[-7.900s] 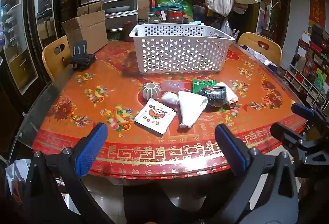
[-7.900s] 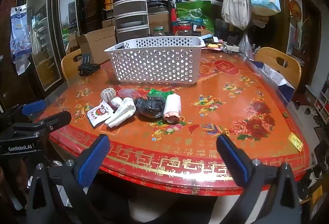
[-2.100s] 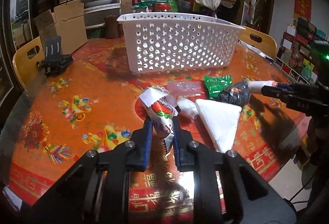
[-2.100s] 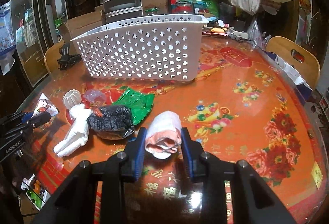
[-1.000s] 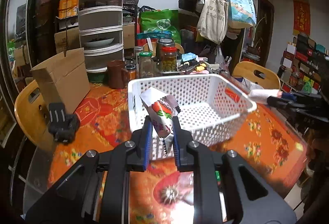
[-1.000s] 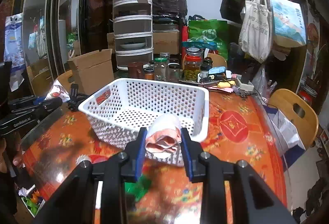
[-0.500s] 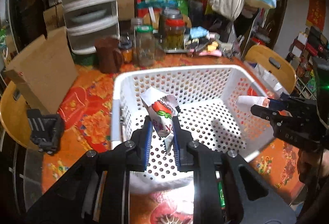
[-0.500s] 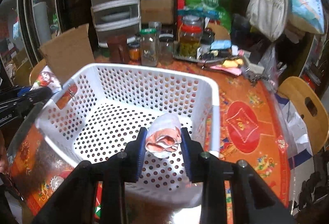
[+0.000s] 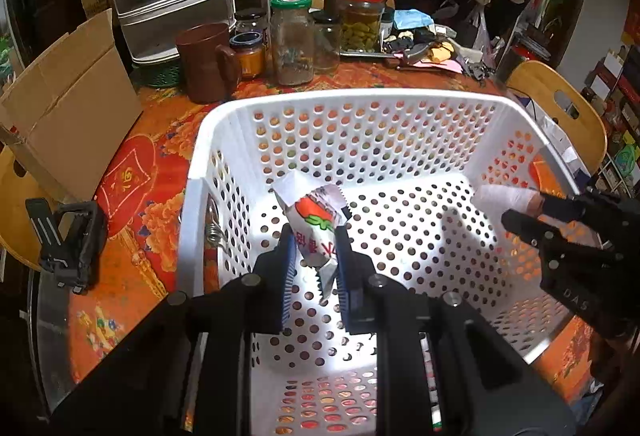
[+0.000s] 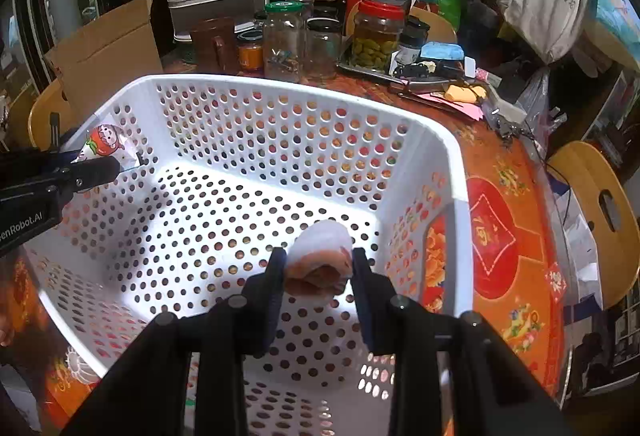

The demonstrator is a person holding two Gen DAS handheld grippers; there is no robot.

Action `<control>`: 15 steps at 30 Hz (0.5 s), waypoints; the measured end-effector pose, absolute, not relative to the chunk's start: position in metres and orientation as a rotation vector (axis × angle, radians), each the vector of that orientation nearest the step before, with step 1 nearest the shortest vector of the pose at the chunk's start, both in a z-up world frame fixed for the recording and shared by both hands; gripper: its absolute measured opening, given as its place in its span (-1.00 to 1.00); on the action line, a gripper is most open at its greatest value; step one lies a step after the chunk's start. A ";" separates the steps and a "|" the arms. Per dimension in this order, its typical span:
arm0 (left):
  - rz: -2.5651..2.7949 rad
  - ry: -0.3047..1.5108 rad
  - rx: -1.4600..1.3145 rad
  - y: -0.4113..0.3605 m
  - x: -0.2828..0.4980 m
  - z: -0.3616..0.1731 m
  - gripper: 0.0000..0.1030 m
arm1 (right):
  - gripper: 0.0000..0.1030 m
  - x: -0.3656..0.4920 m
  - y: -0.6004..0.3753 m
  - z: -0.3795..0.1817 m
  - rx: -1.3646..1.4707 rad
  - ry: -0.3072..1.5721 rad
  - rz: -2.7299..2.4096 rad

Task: Organize soft objects
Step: 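Carry the card sachet and rolled cloth over the white perforated basket with both tools, then open both tools to drop the sachet and cloth into the basket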

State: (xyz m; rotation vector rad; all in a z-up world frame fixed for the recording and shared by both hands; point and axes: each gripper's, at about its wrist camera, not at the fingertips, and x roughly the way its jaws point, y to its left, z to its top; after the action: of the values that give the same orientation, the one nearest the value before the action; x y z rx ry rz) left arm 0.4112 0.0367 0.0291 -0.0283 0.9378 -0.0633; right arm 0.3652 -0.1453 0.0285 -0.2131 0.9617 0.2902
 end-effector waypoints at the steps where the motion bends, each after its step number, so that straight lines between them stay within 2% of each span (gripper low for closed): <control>1: -0.065 0.936 -0.028 0.036 0.410 0.028 -0.67 | -0.40 0.366 -0.145 0.028 -0.217 0.961 0.289; 3: -0.063 0.931 -0.020 0.035 0.409 0.027 -0.66 | -0.40 0.366 -0.145 0.028 -0.218 0.960 0.288; 5: -0.074 0.928 -0.031 0.035 0.409 0.027 -0.53 | -0.39 0.367 -0.146 0.029 -0.214 0.959 0.278; 6: -0.076 0.925 -0.036 0.035 0.408 0.028 -0.33 | -0.39 0.367 -0.146 0.029 -0.213 0.958 0.272; 7: -0.075 0.916 -0.038 0.035 0.407 0.029 -0.04 | -0.35 0.366 -0.146 0.029 -0.215 0.950 0.270; 9: -0.076 0.889 -0.028 0.033 0.403 0.033 0.30 | -0.01 0.362 -0.145 0.034 -0.232 0.915 0.268; 10: -0.078 0.874 -0.025 0.032 0.401 0.035 0.36 | 0.27 0.360 -0.145 0.036 -0.238 0.902 0.263; 11: -0.083 0.868 -0.026 0.032 0.399 0.037 0.38 | 0.37 0.359 -0.145 0.039 -0.236 0.893 0.262; 14: -0.089 0.850 -0.017 0.030 0.393 0.045 0.54 | 0.44 0.354 -0.146 0.048 -0.231 0.864 0.270; 15: -0.084 0.843 -0.007 0.029 0.391 0.048 0.69 | 0.47 0.353 -0.146 0.051 -0.234 0.857 0.269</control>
State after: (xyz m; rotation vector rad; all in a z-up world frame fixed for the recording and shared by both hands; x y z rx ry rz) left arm 0.3907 0.0290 0.0477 -0.0070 0.8425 -0.0837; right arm 0.3527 -0.1462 0.0508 -0.2338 0.8571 0.2686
